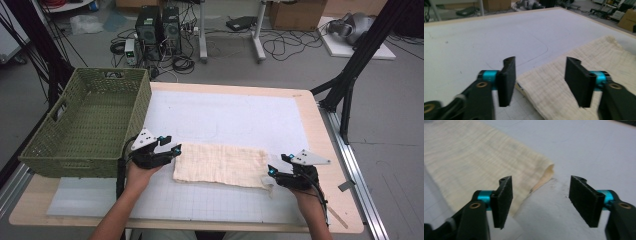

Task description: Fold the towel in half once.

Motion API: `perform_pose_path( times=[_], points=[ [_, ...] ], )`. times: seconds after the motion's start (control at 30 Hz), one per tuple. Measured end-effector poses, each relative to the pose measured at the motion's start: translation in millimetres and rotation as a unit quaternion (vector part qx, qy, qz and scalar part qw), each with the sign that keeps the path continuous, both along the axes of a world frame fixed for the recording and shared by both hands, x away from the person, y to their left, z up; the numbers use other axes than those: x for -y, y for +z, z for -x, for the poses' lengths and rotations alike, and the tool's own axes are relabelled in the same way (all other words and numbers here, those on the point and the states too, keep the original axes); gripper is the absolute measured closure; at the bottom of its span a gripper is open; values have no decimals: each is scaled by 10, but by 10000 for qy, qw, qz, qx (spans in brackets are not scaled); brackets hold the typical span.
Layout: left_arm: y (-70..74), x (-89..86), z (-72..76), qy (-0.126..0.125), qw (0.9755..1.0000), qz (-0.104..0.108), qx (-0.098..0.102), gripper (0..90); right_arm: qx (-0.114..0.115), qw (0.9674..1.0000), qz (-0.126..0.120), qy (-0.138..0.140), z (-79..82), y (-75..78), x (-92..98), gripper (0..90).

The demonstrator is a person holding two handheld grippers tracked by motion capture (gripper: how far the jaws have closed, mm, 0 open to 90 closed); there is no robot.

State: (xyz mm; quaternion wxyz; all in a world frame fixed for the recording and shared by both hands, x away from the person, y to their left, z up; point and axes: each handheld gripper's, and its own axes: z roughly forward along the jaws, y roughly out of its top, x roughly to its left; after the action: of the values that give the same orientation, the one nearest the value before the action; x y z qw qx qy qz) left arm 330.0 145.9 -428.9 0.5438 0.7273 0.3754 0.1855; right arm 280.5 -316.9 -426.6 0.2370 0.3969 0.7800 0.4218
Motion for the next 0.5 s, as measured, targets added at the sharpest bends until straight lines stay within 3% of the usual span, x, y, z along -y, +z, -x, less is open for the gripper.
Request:
perform_pose_path(
  times=[0.07, 0.2, 0.5],
  points=[
    [5, -11, -2, 101, 9999, 104, -52, 292, 96, 9998, -43, -170, -9, 20, 41, 241],
    [44, -47, 19, 164, 9993, 331, -11, 169, 245, 9989, 56, -386, -18, 26, 88, 132],
    [54, -49, 39, 15, 9994, 333, -7, 170, 218, 9989, -115, -391, -3, 56, 128, 116]
  ],
)
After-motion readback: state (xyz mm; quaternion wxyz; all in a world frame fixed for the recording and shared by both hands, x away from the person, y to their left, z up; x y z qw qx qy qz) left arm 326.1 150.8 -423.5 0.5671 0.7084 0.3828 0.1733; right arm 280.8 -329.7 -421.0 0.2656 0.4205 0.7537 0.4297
